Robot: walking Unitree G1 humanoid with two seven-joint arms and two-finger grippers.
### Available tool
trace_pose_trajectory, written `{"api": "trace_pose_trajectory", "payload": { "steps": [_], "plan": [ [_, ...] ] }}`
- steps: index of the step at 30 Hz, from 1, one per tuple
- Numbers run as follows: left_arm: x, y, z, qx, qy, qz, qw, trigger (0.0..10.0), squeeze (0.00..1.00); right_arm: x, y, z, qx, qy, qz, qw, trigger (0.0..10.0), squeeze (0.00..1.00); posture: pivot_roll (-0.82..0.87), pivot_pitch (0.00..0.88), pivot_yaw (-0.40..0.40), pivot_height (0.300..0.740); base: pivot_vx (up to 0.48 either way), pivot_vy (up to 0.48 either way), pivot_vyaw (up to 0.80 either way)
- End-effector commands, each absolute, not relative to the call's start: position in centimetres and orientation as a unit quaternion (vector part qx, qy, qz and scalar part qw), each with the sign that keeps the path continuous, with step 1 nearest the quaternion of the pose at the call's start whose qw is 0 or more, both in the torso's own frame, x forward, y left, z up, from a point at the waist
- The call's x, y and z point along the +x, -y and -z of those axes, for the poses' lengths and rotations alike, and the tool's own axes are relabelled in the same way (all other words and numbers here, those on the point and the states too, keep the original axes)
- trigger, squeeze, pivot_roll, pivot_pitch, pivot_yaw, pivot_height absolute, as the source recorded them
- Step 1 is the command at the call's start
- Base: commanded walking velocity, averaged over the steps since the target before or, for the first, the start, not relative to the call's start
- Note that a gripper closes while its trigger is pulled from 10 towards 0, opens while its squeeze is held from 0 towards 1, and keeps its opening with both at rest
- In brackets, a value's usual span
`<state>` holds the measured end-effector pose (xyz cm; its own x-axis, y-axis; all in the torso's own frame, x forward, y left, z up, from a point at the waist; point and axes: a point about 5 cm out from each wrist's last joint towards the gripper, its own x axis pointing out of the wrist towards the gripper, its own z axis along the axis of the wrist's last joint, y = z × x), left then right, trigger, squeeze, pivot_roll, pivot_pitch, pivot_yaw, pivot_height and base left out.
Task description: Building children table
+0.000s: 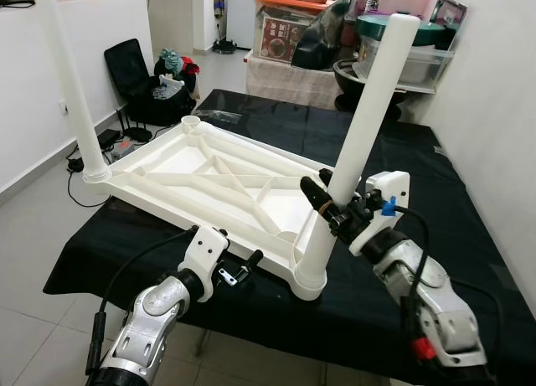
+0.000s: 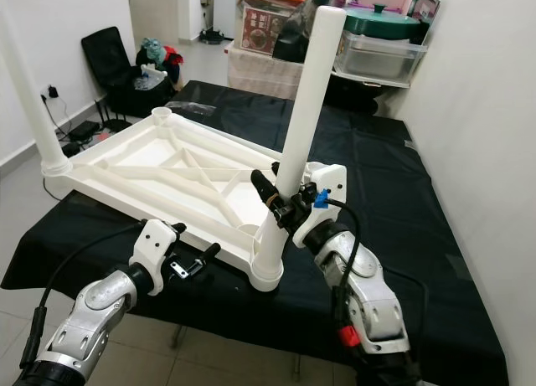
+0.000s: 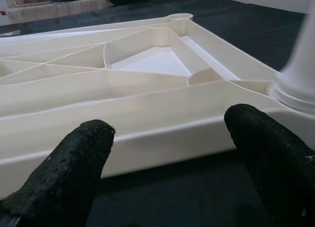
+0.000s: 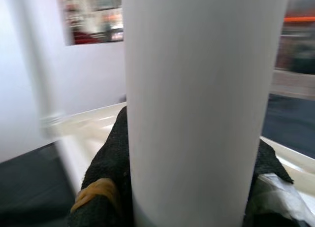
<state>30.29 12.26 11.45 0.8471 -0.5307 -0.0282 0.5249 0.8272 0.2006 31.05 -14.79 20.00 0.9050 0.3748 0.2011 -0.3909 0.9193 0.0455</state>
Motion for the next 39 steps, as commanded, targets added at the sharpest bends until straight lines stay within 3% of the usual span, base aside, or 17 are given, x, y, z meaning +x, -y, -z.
{"api": "trace_pose_trajectory", "payload": {
  "steps": [1, 2, 3, 5, 6, 8, 13, 14, 15, 16, 20, 21, 26, 27, 37, 38, 39],
  "plan": [
    [30.2, -12.4, -11.3, 0.11, 0.012, 0.278, 0.954, 10.0, 0.0, 32.1, 18.3, -16.5, 0.027, 0.005, -0.049, 0.998, 0.0, 0.0, 0.06, 0.0, -0.118, 0.74, 0.0, 0.0, 0.0],
    [30.2, -12.4, -11.3, 0.11, 0.012, 0.278, 0.954, 10.0, 0.0, 32.3, 19.8, -15.8, 0.035, -0.015, 0.028, 0.999, 0.0, 0.0, 0.06, 0.0, -0.117, 0.74, 0.0, 0.0, 0.0],
    [30.2, -12.4, -11.3, 0.11, 0.012, 0.278, 0.954, 10.0, 0.0, 32.3, 19.8, -15.8, 0.035, -0.015, 0.028, 0.999, 0.0, 0.0, 0.06, 0.0, -0.117, 0.74, 0.0, 0.0, 0.0],
    [30.3, -12.3, -11.4, 0.109, 0.014, 0.279, 0.954, 10.0, 0.0, 31.6, 23.6, -14.1, 0.045, -0.057, 0.209, 0.975, 0.0, 0.0, 0.06, 0.0, -0.119, 0.74, 0.0, 0.0, 0.0],
    [30.3, -12.3, -11.4, 0.109, 0.014, 0.279, 0.954, 10.0, 0.0, 31.6, 23.6, -14.1, 0.045, -0.057, 0.209, 0.975, 0.0, 0.0, 0.06, 0.0, -0.119, 0.74, 0.0, 0.0, 0.0],
    [30.3, -12.3, -11.4, 0.109, 0.015, 0.279, 0.954, 10.0, 0.0, 30.4, 25.3, -13.6, 0.047, -0.066, 0.313, 0.946, 0.0, 0.0, 0.06, 0.0, -0.119, 0.74, 0.0, 0.0, 0.0],
    [30.3, -12.1, -11.4, 0.108, 0.015, 0.281, 0.953, 10.0, 0.0, 30.5, 23.7, -13.3, 0.056, -0.077, 0.311, 0.946, 0.0, 0.0, 0.06, 0.0, -0.114, 0.74, 0.0, 0.0, 0.0],
    [30.3, -12.1, -11.4, 0.109, 0.015, 0.281, 0.953, 10.0, 0.0, 30.9, 22.8, -13.2, 0.05, -0.08, 0.282, 0.955, 8.1, 0.0, 0.06, 0.0, -0.113, 0.74, 0.0, 0.0, 0.0],
    [30.3, -12.1, -11.4, 0.109, 0.015, 0.281, 0.953, 10.0, 0.0, 30.9, 22.8, -13.2, 0.05, -0.08, 0.282, 0.955, 8.1, 0.0, 0.06, 0.0, -0.113, 0.74, 0.0, 0.0, 0.0],
    [30.3, -12.2, -11.4, 0.109, 0.015, 0.281, 0.953, 10.0, 0.0, 31.3, 21.6, -13.7, 0.059, -0.061, 0.246, 0.966, 10.0, 0.0, 0.06, 0.0, -0.116, 0.74, 0.0, 0.0, 0.0],
    [30.4, -12.3, -11.5, 0.109, 0.015, 0.28, 0.954, 10.0, 0.0, 32.4, 18.0, -15.7, 0.087, 0.0, 0.119, 0.989, 10.0, 0.0, 0.06, 0.0, -0.12, 0.74, 0.0, 0.0, 0.0],
    [30.3, -12.2, -11.5, 0.108, 0.016, 0.28, 0.954, 10.0, 0.0, 32.5, 17.9, -16.3, 0.09, 0.021, 0.1, 0.991, 10.0, 1.0, 0.06, 0.0, -0.125, 0.74, 0.0, 0.0, 0.0],
    [30.2, -12.2, -11.4, 0.106, 0.015, 0.279, 0.954, 10.0, 0.0, 32.6, 17.9, -17.3, 0.092, 0.038, 0.063, 0.993, 10.0, 1.0, 0.06, 0.0, -0.127, 0.74, 0.0, 0.0, 0.0],
    [30.2, -12.2, -11.4, 0.105, 0.015, 0.278, 0.955, 10.0, 0.0, 32.8, 17.9, -17.8, 0.096, 0.046, 0.04, 0.994, 10.0, 0.0, 0.06, 0.0, -0.13, 0.74, 0.0, 0.0, 0.0],
    [30.2, -12.3, -11.3, 0.105, 0.015, 0.276, 0.955, 10.0, 0.0, 31.2, 15.5, -20.9, 0.088, 0.11, -0.219, 0.965, 10.0, 0.0, 0.07, 0.0, -0.133, 0.74, 0.0, 0.0, 0.0],
    [30.2, -12.2, -11.3, 0.104, 0.016, 0.276, 0.955, 10.0, 0.0, 30.9, 15.2, -20.4, 0.063, 0.099, -0.26, 0.958, 3.7, 0.0, 0.07, 0.0, -0.137, 0.74, 0.0, 0.0, 0.0],
    [30.2, -12.2, -11.3, 0.104, 0.016, 0.276, 0.955, 10.0, 0.0, 30.9, 15.2, -20.4, 0.063, 0.099, -0.26, 0.958, 3.7, 0.0, 0.07, 0.0, -0.137, 0.74, 0.0, 0.0, 0.0]
  ]
}}
